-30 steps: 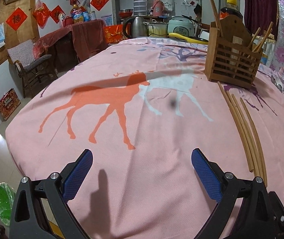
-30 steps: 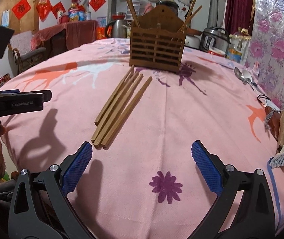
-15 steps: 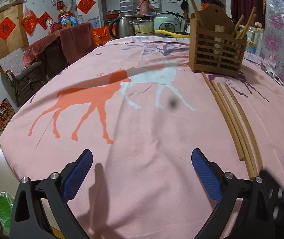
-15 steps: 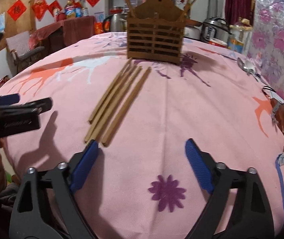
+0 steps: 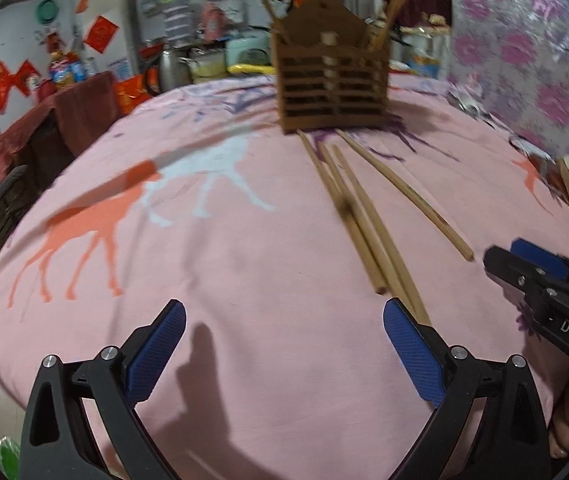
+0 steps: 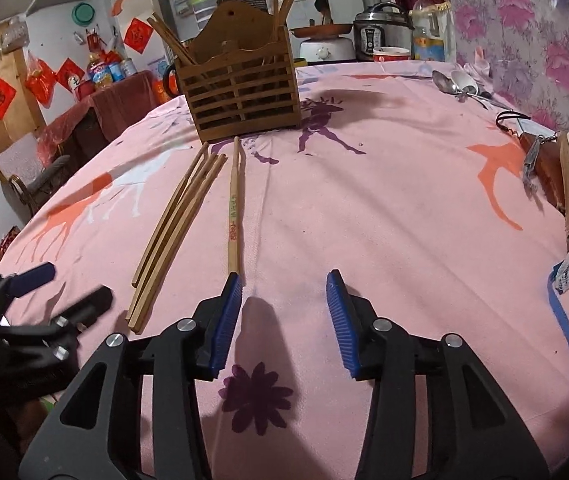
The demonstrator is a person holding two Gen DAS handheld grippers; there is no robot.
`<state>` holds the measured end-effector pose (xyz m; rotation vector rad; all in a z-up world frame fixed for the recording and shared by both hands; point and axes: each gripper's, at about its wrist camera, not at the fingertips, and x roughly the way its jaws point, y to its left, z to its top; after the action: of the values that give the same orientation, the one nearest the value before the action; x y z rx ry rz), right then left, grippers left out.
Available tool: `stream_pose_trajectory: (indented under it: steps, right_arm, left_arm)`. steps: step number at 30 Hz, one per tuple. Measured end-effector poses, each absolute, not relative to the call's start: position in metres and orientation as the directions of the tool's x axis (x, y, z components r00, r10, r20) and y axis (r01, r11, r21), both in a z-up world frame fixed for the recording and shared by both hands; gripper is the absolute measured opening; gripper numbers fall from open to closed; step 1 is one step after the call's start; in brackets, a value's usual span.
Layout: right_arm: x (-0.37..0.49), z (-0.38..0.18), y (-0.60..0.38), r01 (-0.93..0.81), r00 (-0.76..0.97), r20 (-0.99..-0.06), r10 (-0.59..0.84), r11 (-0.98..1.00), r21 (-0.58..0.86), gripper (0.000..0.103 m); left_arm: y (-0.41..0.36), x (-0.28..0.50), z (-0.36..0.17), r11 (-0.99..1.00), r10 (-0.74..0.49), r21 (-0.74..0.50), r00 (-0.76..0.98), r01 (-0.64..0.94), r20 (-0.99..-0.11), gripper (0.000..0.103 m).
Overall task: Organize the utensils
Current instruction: 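Position the left tool over one chopstick while the right tool aligns over another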
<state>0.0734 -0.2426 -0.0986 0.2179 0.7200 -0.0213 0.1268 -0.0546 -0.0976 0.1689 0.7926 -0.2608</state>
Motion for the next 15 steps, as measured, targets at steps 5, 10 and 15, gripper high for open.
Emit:
stream_pose_trajectory:
  steps: [5, 10, 15]
  right_arm:
    - [0.074, -0.099, -0.242, 0.088, 0.753, -0.654, 0.063, 0.977, 0.195, 0.051]
    - [0.074, -0.099, -0.240, 0.084, 0.754, -0.654, 0.063, 0.978, 0.190, 0.053]
    - [0.073, -0.099, -0.239, 0.082, 0.756, -0.652, 0.062, 0.979, 0.188, 0.054]
  left_arm:
    - [-0.061, 0.140, -0.103, 0.954, -0.168, 0.050, 0.666, 0.295, -0.727, 0.099]
    - [-0.046, 0.160, -0.098, 0.976, -0.113, 0.040, 0.656, 0.214, -0.747, 0.098]
    - [-0.003, 0.174, -0.099, 0.994, -0.093, -0.035, 0.616, 0.105, -0.783, 0.098]
